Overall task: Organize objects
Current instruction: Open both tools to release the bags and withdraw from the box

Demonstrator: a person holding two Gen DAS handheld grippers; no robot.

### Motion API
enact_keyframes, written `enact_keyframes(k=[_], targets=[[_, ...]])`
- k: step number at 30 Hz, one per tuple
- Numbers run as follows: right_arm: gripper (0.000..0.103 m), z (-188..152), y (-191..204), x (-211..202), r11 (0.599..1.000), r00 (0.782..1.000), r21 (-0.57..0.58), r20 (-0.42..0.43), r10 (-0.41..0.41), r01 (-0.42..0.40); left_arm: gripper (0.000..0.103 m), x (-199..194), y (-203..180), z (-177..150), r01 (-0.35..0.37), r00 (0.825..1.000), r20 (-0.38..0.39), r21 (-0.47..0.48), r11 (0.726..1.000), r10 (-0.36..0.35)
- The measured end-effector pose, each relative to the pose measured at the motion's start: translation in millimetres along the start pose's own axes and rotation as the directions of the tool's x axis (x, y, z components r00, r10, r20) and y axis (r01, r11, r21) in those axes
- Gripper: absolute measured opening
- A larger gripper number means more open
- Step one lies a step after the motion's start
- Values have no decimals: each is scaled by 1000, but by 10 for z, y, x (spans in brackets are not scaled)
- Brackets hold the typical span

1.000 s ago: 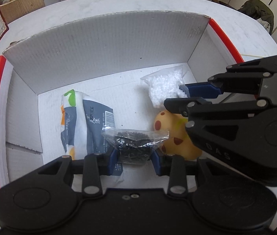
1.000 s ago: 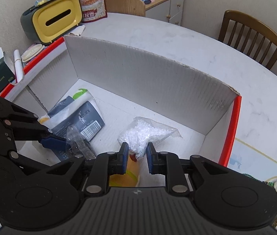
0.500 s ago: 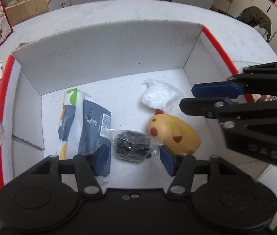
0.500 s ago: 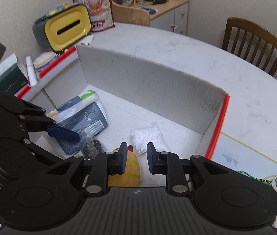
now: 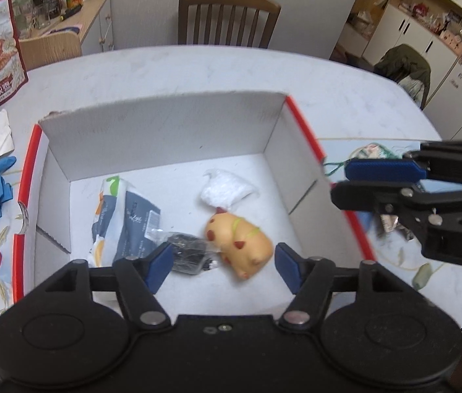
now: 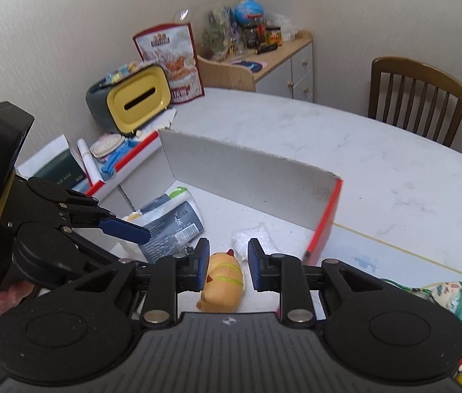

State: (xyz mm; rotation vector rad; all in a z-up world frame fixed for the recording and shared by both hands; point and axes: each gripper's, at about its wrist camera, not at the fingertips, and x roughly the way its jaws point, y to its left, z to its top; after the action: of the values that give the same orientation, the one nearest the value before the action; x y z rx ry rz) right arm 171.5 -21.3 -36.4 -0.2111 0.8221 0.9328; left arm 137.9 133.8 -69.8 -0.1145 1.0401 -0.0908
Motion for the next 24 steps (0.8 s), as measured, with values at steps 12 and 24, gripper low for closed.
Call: enact_keyframes(k=[12, 24], targets=[[45, -392, -216, -658, 998, 996, 52, 70, -48, 45, 75, -236, -383, -58, 12, 997, 74, 38, 999, -15], [62, -864, -525, -1150, 981, 982, 142, 113, -150, 134, 94, -263, -839, -141, 15, 991, 129, 116, 993, -31]])
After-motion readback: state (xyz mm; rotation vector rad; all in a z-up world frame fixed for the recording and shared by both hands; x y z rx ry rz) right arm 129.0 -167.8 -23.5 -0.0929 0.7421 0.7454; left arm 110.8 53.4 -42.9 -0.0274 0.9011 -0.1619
